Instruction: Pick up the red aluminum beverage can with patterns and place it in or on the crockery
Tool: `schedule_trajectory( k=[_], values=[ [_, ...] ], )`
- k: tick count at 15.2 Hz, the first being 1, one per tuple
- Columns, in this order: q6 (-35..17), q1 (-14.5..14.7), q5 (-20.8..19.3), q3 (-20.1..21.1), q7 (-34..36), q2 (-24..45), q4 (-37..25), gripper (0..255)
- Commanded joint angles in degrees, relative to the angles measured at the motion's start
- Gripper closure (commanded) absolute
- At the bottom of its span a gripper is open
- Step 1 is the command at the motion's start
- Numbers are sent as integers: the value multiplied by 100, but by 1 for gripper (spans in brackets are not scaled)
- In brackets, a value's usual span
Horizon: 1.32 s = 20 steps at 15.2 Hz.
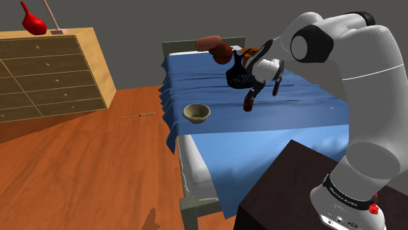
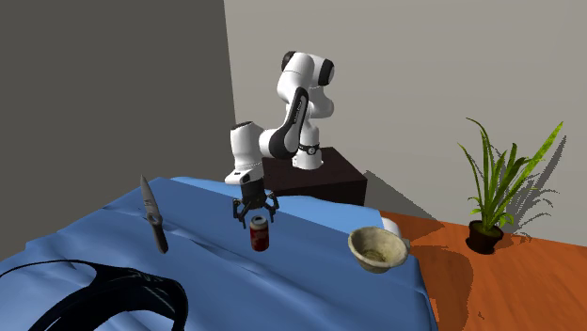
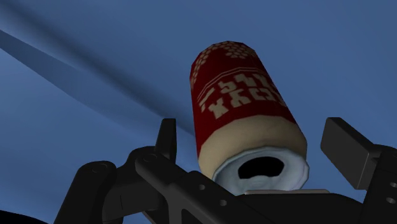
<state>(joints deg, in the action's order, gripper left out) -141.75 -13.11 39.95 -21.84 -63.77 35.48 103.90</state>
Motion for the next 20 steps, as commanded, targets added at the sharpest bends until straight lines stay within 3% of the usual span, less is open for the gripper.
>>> schedule_trajectory(
  k=[1, 10, 20],
  values=[
    [0, 0, 0, 0, 0, 0, 0, 255],
    [-1, 0, 0, 0, 0, 0, 0, 255],
    [442, 190, -405, -279, 356, -514, 22, 255]
  ],
)
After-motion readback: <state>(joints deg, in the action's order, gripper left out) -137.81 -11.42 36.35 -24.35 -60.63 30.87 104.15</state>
